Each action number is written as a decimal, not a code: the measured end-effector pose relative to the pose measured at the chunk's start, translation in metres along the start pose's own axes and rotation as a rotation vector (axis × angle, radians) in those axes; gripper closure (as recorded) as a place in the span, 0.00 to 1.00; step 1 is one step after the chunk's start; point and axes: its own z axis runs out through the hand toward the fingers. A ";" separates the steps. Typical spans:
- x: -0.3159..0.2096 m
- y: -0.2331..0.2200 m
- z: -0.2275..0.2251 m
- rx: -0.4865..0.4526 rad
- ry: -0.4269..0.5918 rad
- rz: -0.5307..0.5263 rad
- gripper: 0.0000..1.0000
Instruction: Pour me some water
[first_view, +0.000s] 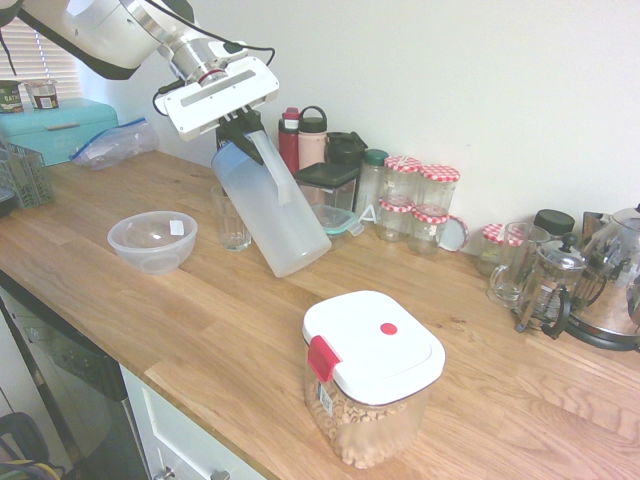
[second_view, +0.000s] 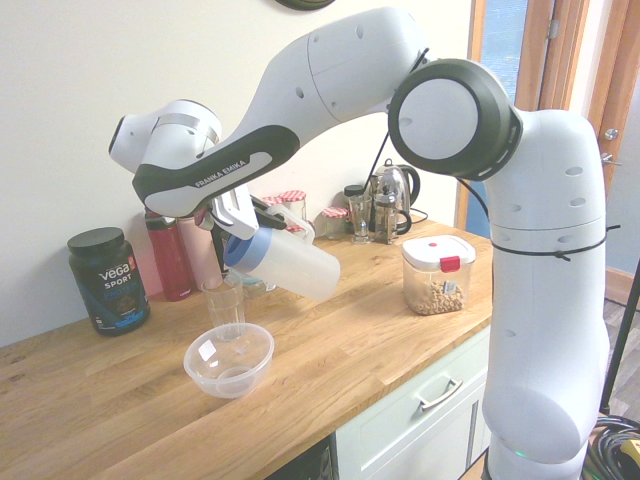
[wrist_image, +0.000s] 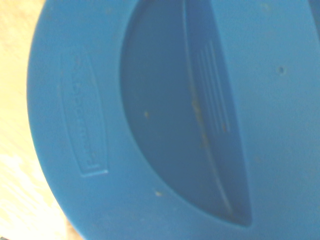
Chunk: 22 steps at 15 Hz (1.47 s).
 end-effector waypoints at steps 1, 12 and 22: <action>0.001 0.011 0.001 0.017 0.002 0.019 1.00; -0.044 0.215 0.077 0.490 0.007 0.481 1.00; -0.088 0.170 0.195 0.780 0.238 0.523 1.00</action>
